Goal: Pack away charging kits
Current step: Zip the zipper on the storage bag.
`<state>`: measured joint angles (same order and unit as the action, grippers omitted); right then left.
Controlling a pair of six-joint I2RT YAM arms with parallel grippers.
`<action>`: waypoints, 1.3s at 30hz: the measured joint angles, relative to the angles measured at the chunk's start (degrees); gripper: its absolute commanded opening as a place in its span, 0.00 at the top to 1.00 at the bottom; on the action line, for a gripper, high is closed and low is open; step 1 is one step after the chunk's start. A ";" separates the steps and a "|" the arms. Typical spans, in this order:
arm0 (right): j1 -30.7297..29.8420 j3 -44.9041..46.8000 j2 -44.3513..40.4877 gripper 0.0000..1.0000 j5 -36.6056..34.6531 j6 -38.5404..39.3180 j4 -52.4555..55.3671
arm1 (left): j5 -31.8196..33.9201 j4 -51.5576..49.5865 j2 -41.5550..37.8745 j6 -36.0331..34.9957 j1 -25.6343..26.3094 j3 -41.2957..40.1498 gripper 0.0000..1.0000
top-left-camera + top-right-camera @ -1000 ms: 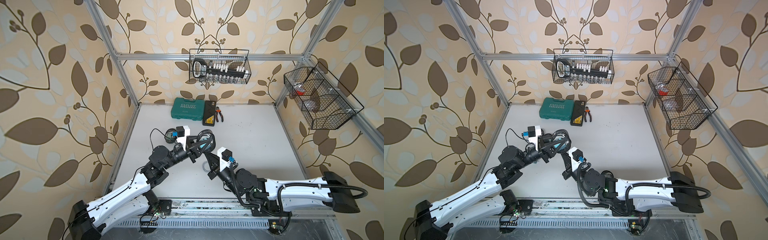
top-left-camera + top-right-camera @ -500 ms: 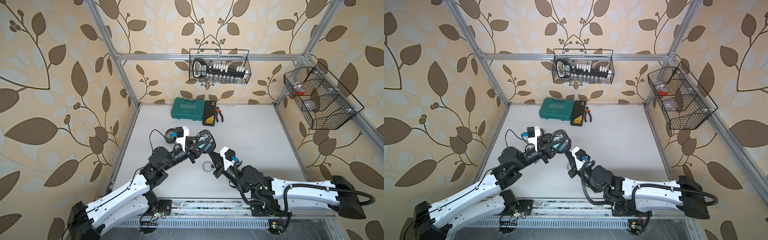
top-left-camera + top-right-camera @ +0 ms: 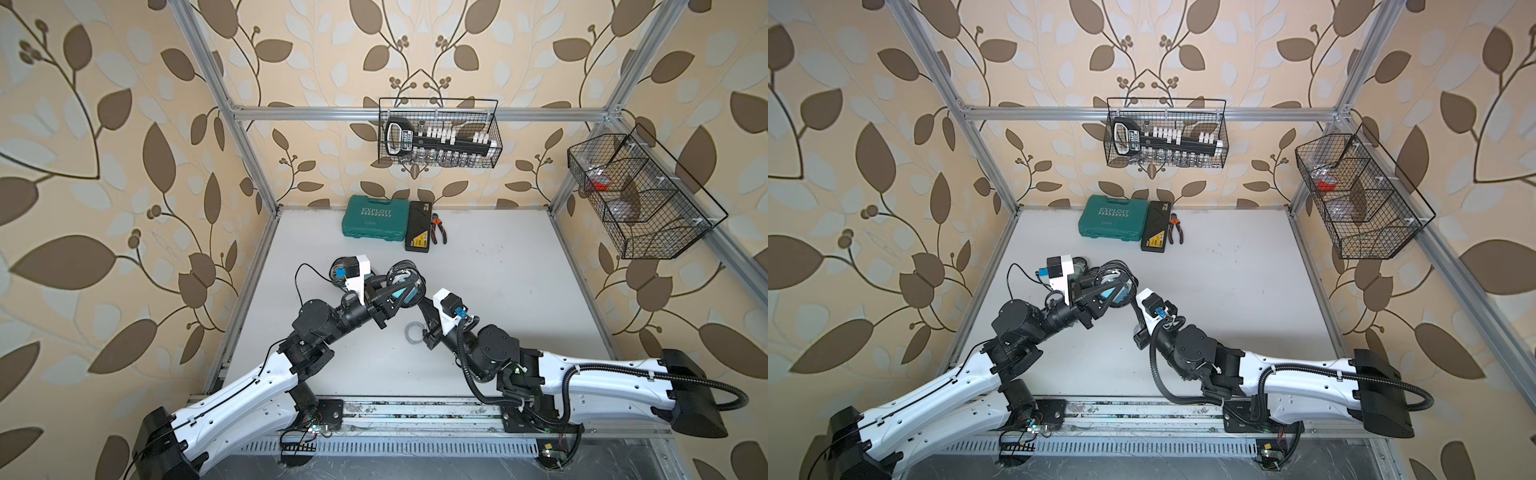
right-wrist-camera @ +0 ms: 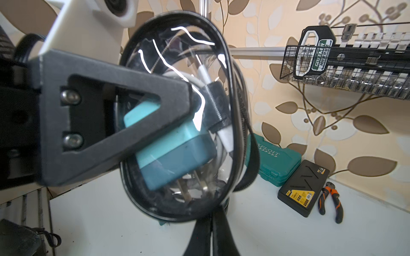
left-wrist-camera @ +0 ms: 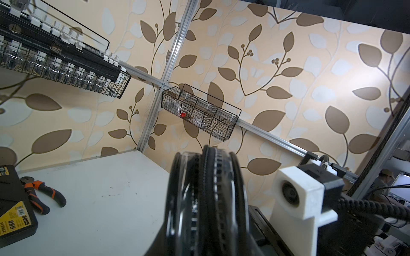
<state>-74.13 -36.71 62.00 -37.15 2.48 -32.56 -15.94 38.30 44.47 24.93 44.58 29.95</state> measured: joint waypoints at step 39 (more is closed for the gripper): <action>18.71 -6.67 -9.81 1.00 23.02 15.04 16.85 | -8.31 -13.81 7.82 -3.15 -0.42 11.76 1.00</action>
<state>-55.42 -43.38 52.18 -14.13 17.52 -15.70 -24.25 24.49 52.29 21.78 44.16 41.71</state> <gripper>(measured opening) 0.047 0.297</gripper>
